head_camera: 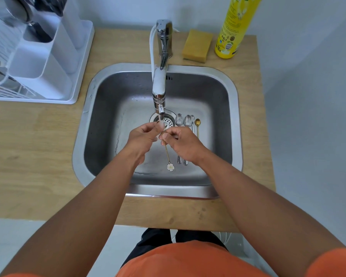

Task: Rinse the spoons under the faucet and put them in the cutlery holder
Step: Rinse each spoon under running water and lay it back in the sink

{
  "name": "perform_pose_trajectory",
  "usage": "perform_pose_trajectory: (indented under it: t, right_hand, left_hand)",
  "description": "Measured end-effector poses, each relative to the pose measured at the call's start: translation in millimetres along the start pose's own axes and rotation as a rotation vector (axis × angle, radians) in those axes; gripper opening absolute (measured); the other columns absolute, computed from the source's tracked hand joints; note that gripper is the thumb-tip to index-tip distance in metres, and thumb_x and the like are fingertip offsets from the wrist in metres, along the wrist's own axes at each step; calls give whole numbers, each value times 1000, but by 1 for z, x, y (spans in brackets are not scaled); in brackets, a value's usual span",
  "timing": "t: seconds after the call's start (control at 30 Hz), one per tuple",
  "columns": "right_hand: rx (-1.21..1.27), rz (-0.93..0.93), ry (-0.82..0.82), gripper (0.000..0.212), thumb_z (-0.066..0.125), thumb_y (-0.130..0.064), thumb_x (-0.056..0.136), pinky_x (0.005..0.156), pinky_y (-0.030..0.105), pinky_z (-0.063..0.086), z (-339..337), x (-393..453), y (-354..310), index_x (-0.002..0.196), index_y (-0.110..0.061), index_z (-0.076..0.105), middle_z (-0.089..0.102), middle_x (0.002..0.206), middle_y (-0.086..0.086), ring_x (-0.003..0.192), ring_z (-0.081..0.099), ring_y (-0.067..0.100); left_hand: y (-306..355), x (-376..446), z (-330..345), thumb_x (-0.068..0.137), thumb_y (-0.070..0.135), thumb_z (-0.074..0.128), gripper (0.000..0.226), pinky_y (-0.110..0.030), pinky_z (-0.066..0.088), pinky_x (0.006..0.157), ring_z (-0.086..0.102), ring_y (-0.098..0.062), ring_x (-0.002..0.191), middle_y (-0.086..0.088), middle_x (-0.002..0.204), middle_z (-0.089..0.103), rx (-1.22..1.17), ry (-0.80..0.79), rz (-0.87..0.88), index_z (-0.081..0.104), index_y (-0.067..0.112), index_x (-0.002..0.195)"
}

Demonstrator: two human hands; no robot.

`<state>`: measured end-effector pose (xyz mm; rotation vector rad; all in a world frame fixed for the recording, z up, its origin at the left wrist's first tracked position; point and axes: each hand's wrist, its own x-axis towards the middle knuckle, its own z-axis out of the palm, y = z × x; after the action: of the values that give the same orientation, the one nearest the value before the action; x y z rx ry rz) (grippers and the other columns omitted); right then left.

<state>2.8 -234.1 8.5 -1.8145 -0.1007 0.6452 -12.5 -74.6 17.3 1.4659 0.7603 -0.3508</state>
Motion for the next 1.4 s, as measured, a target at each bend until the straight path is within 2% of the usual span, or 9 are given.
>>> perform_pose_trajectory:
  t: [0.17,0.43,0.63,0.77,0.87,0.97,1.03,1.2,1.4]
  right_hand:
    - [52,20,-3,20,59,-22,103,51,18,41,3,-1,3,91,-16,75,72,77,-9,49,47,1]
    - [106,71,26,21,59,-24,102,56,37,41,4,-6,10,92,-17,75,73,81,-4,59,47,20]
    - [122,84,22,19,60,-25,103,52,33,39,4,-7,10,93,-20,75,74,81,-7,56,42,20]
    - [167,89,51,17,62,-23,101,50,26,40,4,-4,12,94,-13,75,76,82,-4,50,47,9]
    - [195,77,125,18,66,-21,97,58,10,41,5,-1,9,87,-11,77,77,79,-7,54,57,-6]
    - [251,92,155,17,68,-20,95,57,8,42,5,5,5,82,-15,78,79,86,-6,58,61,-8]
    - [256,116,156,18,68,-22,95,49,8,39,6,7,1,81,-19,79,79,93,-3,52,56,-7]
    - [367,206,138,18,70,-31,92,45,22,33,0,11,-10,77,-27,81,80,102,-1,61,42,11]
    - [423,261,146,16,72,-29,94,43,23,30,11,11,-6,85,-19,80,78,94,-1,59,41,11]
  left_hand:
    - [-1,0,3,89,49,77,18,-25,40,65,65,-10,84,23,72,75,35,75,63,79,31,84]
    - [-4,-1,5,94,30,78,13,-18,46,76,66,1,83,10,95,77,95,39,136,79,19,102]
    - [-8,-5,7,89,34,82,12,-17,48,71,67,10,66,15,78,78,79,99,161,79,22,88]
    - [-9,-10,6,99,33,67,16,-21,48,73,67,4,76,18,85,78,131,130,152,79,27,91]
    - [-13,-16,1,103,31,59,22,-29,51,79,69,-9,94,10,97,79,220,35,79,78,25,95]
    - [-18,-22,-4,105,40,56,30,-27,46,71,69,-12,89,12,95,81,276,-86,-36,80,22,99]
    - [-21,-23,-7,106,41,55,32,-33,49,81,69,-13,91,11,99,82,227,-141,-72,80,21,106]
    - [-24,-24,-19,102,40,63,25,-34,49,85,69,-11,98,10,101,81,224,-211,-42,80,21,102]
    - [-17,-17,-31,97,34,69,20,-30,52,80,73,-13,98,7,98,82,253,-202,-47,83,20,95]
